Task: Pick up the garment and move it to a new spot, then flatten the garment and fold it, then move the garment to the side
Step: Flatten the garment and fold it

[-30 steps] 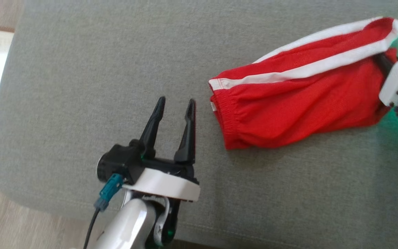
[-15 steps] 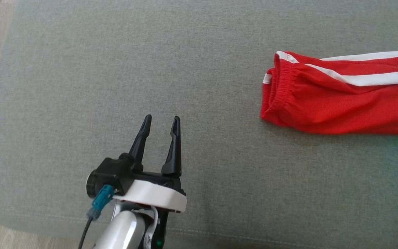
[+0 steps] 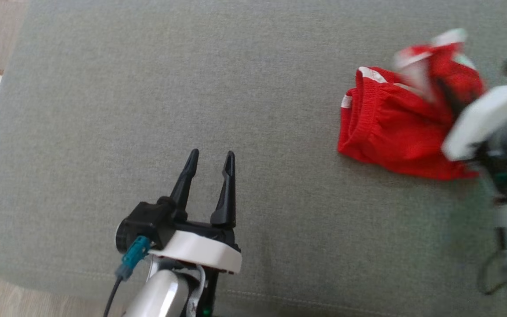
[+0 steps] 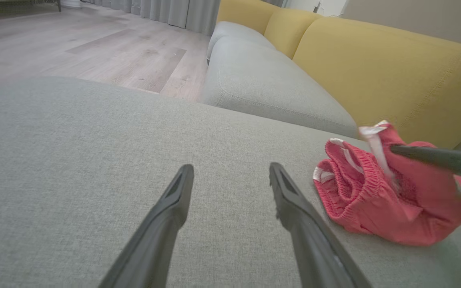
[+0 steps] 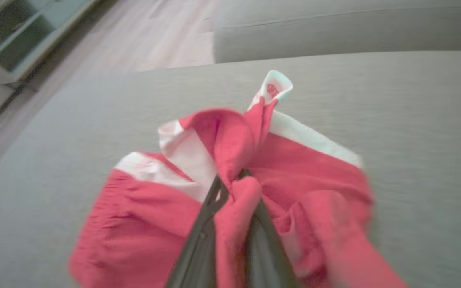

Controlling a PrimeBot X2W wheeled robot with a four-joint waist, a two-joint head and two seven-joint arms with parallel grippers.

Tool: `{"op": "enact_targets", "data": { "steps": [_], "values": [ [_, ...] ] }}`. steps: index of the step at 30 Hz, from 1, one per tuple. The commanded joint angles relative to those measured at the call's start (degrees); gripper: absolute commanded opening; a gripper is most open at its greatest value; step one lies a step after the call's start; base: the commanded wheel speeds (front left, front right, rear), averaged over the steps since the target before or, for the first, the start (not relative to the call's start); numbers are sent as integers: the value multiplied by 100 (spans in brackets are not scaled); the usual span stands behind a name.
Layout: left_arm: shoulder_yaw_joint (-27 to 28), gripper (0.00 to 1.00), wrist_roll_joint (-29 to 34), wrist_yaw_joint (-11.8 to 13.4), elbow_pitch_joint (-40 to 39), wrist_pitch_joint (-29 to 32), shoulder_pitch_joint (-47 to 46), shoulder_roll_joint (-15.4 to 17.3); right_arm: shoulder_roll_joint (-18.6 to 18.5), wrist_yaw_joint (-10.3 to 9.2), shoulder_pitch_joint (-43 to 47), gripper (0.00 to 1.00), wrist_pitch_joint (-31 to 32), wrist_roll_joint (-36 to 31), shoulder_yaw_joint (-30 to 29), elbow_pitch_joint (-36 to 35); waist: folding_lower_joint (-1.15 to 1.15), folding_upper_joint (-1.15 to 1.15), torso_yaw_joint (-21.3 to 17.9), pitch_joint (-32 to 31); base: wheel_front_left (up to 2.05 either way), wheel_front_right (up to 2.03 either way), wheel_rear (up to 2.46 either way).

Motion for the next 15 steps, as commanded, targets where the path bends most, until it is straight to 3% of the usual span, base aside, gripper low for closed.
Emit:
{"op": "enact_targets", "data": {
  "steps": [1,7,15],
  "values": [
    [95,100,-64,10,-146,-45,-62,3,194,-4,-176,0,54,12,285,-266,0,0,66,45,0,0,0],
    [-43,100,-171,58,-127,-45,-123,3,919,-4,-376,0,-100,-129,846,35,0,0,263,60,0,0,0],
    [-50,100,-207,101,-86,-45,-54,3,1145,-4,-400,0,-375,-291,991,414,0,0,392,-24,0,0,0]
  ]
}}
